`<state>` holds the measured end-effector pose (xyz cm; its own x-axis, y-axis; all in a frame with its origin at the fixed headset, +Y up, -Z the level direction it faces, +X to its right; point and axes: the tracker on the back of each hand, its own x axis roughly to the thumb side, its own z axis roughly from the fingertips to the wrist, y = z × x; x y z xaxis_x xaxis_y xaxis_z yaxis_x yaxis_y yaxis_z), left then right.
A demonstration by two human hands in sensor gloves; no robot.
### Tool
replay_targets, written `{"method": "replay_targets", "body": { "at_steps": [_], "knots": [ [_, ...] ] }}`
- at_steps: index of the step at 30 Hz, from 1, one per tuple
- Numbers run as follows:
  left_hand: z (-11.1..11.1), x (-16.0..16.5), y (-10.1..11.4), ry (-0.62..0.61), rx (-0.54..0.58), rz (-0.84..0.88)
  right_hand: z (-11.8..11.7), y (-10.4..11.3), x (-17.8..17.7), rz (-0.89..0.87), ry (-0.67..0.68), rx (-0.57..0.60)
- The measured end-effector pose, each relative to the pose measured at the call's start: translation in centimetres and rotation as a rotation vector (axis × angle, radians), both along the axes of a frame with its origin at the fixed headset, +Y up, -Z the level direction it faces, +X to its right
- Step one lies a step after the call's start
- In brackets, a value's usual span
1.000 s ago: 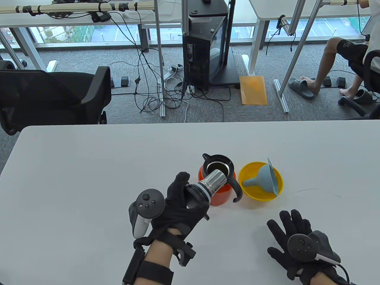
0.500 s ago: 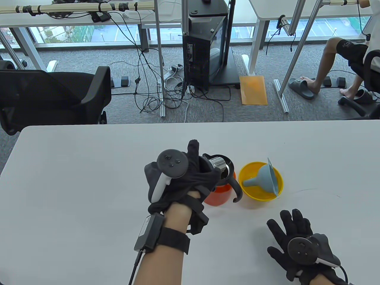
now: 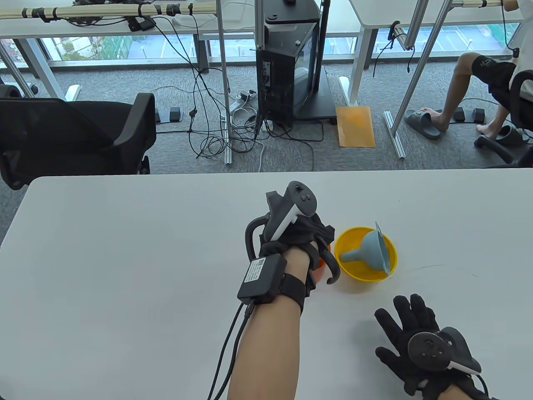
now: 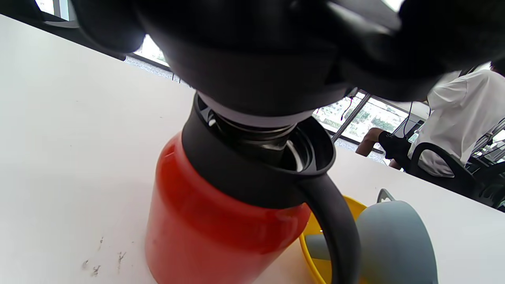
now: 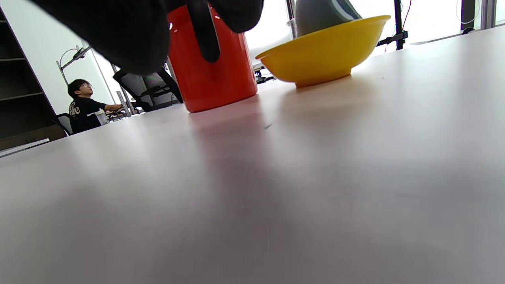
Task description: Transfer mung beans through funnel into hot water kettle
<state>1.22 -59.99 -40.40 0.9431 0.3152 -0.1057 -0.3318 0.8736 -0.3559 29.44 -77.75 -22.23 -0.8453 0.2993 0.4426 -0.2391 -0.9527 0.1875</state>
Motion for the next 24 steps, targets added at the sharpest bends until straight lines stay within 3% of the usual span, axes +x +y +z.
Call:
{"method": "replay_targets", "body": {
  "at_steps": [8,15,24],
  "knots": [
    [-1.5,1.9,-2.1,-0.028,-0.023,-0.072,0.0,0.0,0.2,-0.017,-0.009,-0.009],
    [-1.7,2.9,-2.2,-0.024,-0.007,-0.143,-0.1,-0.1,0.2,-0.035,-0.005,-0.039],
    [-1.6,3.1,-3.1,-0.021,-0.012,-0.099,-0.2,-0.1,0.2,-0.050,0.001,-0.060]
  ]
}}
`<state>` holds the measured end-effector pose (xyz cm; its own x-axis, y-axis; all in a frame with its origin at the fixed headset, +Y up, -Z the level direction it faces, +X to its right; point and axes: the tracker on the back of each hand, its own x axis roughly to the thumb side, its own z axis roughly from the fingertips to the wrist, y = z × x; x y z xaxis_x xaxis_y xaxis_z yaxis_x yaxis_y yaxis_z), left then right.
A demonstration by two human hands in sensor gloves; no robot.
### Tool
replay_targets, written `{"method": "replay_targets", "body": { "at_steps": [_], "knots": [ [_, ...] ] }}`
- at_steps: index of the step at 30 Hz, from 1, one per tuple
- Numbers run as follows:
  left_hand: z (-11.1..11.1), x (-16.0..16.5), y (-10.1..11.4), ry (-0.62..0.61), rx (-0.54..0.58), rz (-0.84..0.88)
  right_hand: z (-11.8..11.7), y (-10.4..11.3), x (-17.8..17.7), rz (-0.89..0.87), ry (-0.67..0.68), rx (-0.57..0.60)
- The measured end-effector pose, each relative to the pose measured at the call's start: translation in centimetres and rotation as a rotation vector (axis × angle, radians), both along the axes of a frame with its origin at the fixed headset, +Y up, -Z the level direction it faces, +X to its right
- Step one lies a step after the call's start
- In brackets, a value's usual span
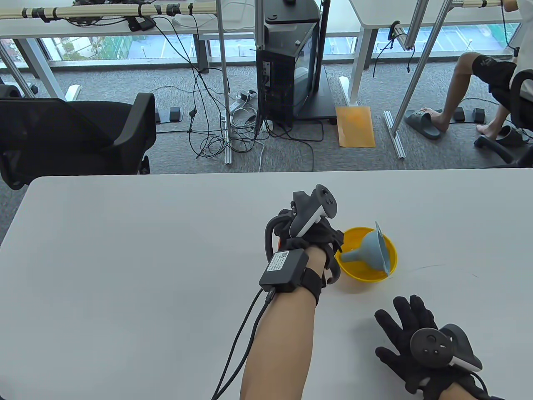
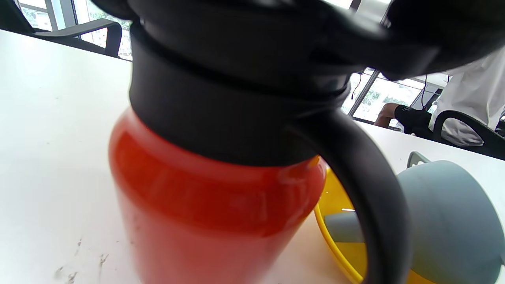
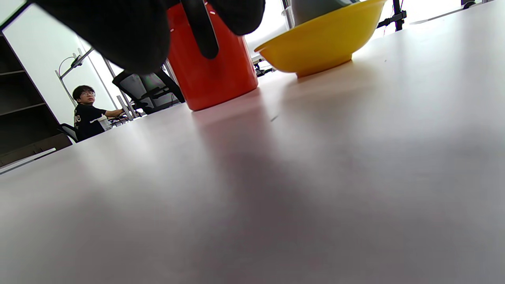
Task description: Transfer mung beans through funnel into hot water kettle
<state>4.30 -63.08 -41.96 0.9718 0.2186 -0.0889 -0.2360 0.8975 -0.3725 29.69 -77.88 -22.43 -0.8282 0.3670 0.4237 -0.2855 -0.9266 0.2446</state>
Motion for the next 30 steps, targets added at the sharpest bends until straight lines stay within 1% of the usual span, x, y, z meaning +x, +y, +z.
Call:
{"method": "replay_targets", "body": {
  "at_steps": [6,10,14,16,21,23,25,27,30],
  "knots": [
    [0.5,0.3,-0.7,-0.016,0.014,-0.036,-0.1,-0.1,0.0,-0.010,0.008,-0.020],
    [0.4,0.3,-0.5,-0.027,0.023,-0.062,-0.2,-0.1,0.0,-0.019,0.009,-0.030],
    [0.2,0.2,-0.8,-0.009,0.017,-0.029,-0.2,-0.2,0.0,-0.026,0.008,-0.043],
    [0.3,0.2,-0.9,-0.013,0.028,-0.044,-0.2,-0.1,0.0,-0.025,0.009,-0.047],
    [0.6,0.5,-1.4,0.004,0.011,-0.059,-0.3,-0.3,0.0,-0.033,0.012,-0.071],
    [0.8,0.5,-1.7,0.002,-0.021,-0.060,-0.3,-0.3,0.0,-0.038,0.011,-0.076],
    [1.1,0.1,-2.0,0.005,-0.041,-0.028,-0.3,-0.3,0.0,-0.035,0.008,-0.071],
    [1.5,-0.5,-2.0,-0.003,-0.028,0.015,-0.3,-0.3,0.1,-0.035,0.007,-0.068],
    [2.6,-1.9,-1.5,-0.045,0.002,0.027,-0.4,-0.3,0.1,-0.032,0.006,-0.062]
  ]
}}
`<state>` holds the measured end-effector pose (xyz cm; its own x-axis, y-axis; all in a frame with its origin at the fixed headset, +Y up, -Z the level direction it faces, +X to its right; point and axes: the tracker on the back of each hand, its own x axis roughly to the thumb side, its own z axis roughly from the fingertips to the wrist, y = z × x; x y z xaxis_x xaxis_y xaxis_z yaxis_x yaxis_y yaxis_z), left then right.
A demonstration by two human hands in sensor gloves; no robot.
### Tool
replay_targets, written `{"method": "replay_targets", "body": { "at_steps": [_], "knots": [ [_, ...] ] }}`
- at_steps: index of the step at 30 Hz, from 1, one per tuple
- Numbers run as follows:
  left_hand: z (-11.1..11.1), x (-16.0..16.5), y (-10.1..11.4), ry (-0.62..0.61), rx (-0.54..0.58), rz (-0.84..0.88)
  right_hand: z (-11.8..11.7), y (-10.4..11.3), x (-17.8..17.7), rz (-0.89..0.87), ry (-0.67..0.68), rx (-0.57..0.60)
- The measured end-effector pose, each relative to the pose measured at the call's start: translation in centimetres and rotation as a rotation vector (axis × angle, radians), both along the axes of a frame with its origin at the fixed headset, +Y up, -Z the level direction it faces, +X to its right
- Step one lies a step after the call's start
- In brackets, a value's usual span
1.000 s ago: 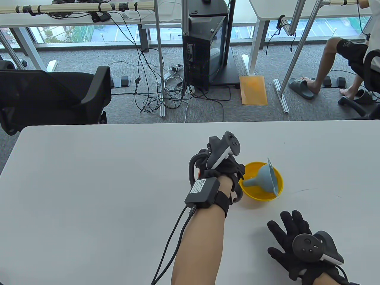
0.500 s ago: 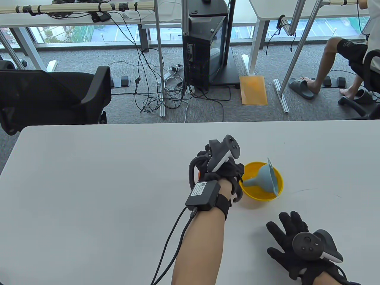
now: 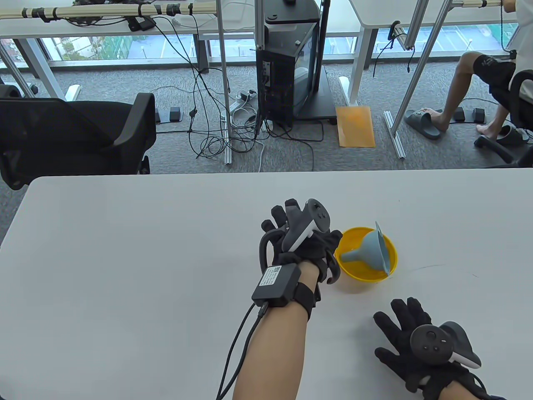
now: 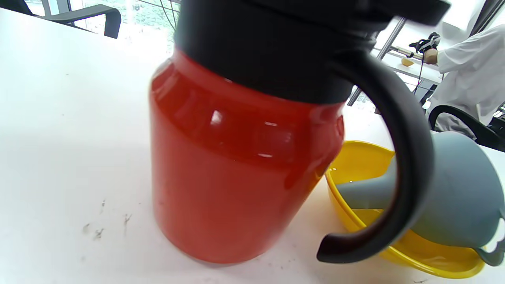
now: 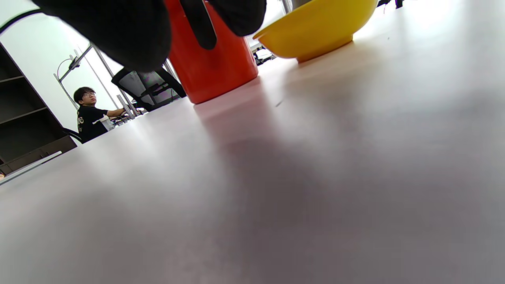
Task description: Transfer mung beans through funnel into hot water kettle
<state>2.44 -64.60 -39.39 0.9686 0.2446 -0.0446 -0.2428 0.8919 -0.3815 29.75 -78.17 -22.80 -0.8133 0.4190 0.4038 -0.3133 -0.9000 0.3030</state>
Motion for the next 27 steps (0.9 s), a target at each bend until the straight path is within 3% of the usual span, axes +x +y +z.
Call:
{"method": "replay_targets", "body": {
  "at_steps": [6,10,15,20,27],
  "knots": [
    [4.0,-3.1,1.2,-0.083,0.094,0.023,0.0,0.0,0.0,0.007,-0.005,0.005],
    [6.9,-4.9,0.5,-0.143,0.143,0.007,0.0,0.0,0.1,0.012,-0.011,0.013],
    [10.1,-6.6,-2.1,-0.188,0.170,-0.013,0.0,-0.1,0.1,0.025,-0.016,0.009],
    [12.9,-7.9,-6.2,-0.206,0.143,0.031,0.1,-0.2,0.0,0.041,-0.008,0.009],
    [14.4,-8.9,-11.1,-0.240,0.113,-0.032,0.1,0.1,-0.1,0.035,-0.004,0.024]
  ]
}}
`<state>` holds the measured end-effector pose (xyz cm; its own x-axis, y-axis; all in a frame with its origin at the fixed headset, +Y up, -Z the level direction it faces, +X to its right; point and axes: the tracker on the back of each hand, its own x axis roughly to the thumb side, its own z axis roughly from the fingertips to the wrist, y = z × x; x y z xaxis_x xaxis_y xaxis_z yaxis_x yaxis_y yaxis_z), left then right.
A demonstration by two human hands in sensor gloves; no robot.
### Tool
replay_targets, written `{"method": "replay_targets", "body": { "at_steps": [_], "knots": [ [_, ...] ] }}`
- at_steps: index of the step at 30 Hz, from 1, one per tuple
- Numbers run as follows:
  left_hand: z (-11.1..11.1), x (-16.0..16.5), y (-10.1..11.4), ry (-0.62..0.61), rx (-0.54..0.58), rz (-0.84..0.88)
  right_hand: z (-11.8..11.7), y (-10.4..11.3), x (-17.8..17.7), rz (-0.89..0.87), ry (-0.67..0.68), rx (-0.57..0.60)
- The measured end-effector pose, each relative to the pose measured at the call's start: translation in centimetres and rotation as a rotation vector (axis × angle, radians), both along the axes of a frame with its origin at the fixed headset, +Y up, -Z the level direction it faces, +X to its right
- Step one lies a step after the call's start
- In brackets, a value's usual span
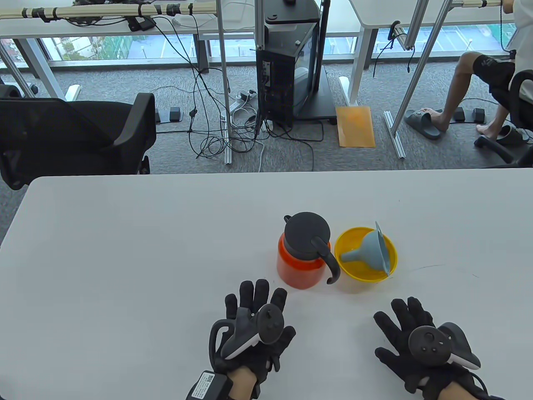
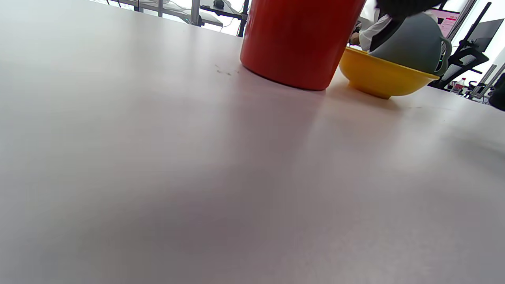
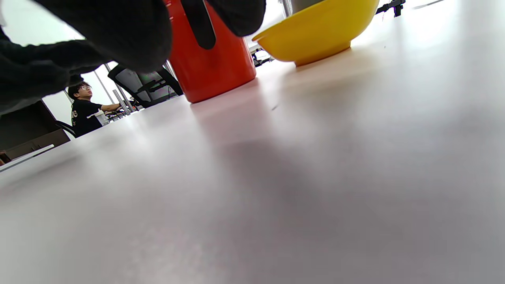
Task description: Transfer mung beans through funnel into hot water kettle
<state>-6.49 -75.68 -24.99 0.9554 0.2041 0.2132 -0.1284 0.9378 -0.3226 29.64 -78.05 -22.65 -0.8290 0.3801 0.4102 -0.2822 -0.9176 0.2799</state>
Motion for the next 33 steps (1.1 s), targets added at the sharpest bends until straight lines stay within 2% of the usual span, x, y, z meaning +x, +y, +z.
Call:
{"method": "replay_targets", "body": {
  "at_steps": [3,7,13,23,33],
  "knots": [
    [0.1,-0.3,-1.2,0.028,-0.012,0.027,0.1,0.1,-0.1,0.003,0.002,0.014],
    [0.2,-0.3,-2.2,0.001,0.006,-0.028,0.0,0.0,-0.1,0.010,-0.001,0.014],
    [0.3,-0.5,-2.7,-0.009,0.025,-0.047,0.2,0.0,-0.2,0.039,-0.013,0.048],
    [0.4,-0.2,-3.1,-0.023,-0.006,-0.027,0.6,0.2,-0.7,0.122,-0.023,0.132],
    [0.0,-0.6,-3.3,0.010,-0.021,0.003,0.4,0.0,-0.8,0.115,-0.014,0.139]
  ]
}}
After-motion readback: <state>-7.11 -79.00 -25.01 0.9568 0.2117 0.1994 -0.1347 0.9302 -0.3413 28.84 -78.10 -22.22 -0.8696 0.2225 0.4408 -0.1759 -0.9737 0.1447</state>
